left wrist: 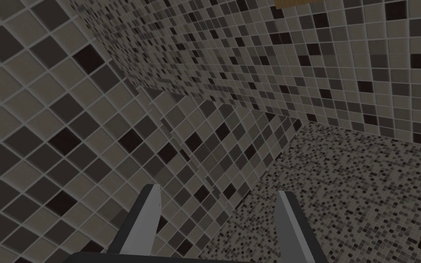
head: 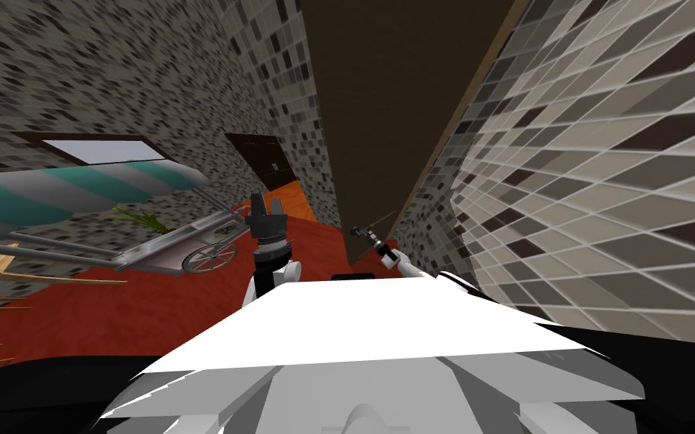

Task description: Push the door open

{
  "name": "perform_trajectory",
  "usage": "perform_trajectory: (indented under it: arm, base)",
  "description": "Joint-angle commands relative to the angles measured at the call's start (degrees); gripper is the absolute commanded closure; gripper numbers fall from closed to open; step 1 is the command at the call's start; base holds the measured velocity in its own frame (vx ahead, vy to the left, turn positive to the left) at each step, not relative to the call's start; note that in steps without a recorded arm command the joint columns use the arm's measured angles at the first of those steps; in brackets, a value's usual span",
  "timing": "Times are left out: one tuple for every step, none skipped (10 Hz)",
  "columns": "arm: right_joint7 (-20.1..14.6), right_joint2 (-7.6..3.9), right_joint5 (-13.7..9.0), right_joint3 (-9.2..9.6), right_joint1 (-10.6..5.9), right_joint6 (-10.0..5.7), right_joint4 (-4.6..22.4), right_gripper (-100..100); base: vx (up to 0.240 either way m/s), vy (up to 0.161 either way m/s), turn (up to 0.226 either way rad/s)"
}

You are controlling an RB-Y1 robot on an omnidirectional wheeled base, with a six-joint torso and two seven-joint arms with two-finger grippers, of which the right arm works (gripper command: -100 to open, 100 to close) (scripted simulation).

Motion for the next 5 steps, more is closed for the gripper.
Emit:
perform_trajectory:
  arm:
    - [-1.6, -0.83, 0.5, 1.98, 0.14, -1.29, -0.7, 100]
    - [-2.2, -1.41, 0.7, 2.73, 0.26, -1.6, -1.0, 100]
    - [-3.0, -2.01, 0.9, 3.52, 0.37, -1.92, -1.4, 100]
    - [-2.4, -2.17, 0.6, 2.53, 0.33, -1.38, -0.9, 100]
    - [-4.1, -3.11, 2.5, 1.79, 0.99, -3.19, -0.6, 100]
  base:
    - [-0.055, -0.055, -0.05]
    - [-0.044, -0.044, -0.038]
    - [-0.036, -0.031, -0.036]
    - [-0.007, -0.021, -0.015]
    - [0.011, 0.008, -0.016]
